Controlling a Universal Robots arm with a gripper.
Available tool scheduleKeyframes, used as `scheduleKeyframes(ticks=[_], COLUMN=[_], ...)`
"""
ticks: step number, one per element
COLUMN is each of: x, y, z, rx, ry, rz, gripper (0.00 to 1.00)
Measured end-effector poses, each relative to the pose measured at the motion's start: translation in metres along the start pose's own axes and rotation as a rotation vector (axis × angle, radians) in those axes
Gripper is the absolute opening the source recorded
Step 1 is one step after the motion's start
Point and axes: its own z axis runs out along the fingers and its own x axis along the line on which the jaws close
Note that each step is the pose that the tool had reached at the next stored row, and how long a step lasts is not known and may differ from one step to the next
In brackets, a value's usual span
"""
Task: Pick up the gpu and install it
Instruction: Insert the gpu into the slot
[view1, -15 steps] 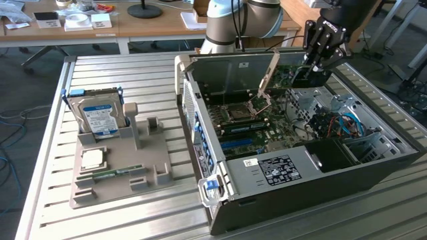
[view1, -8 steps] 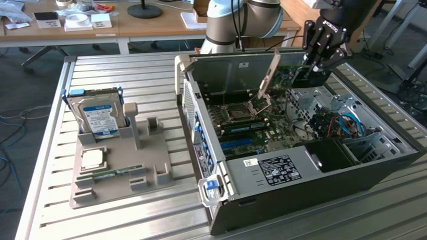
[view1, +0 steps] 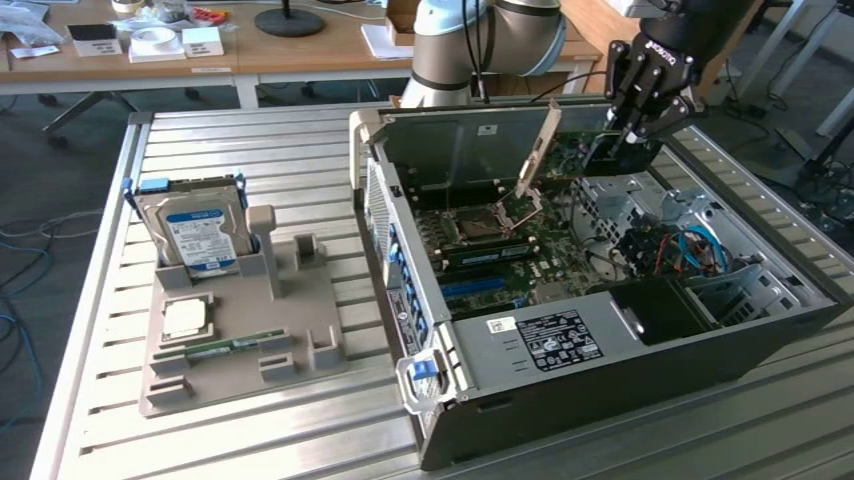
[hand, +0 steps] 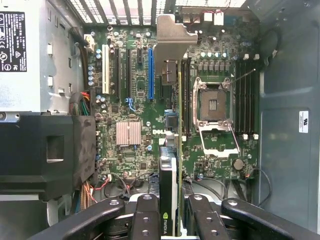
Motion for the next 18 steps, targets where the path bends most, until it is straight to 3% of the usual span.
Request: scheduleKeyframes(ticks=[10, 18], x=[-0.0006, -0.0027], y=[0.0007, 0.0087], z=[0.001, 0.0071], rx=[-0.0021, 0.0091], ry=[0.0016, 0.0016], rz=[-0.045, -0.048], gripper=[0.27, 0.27])
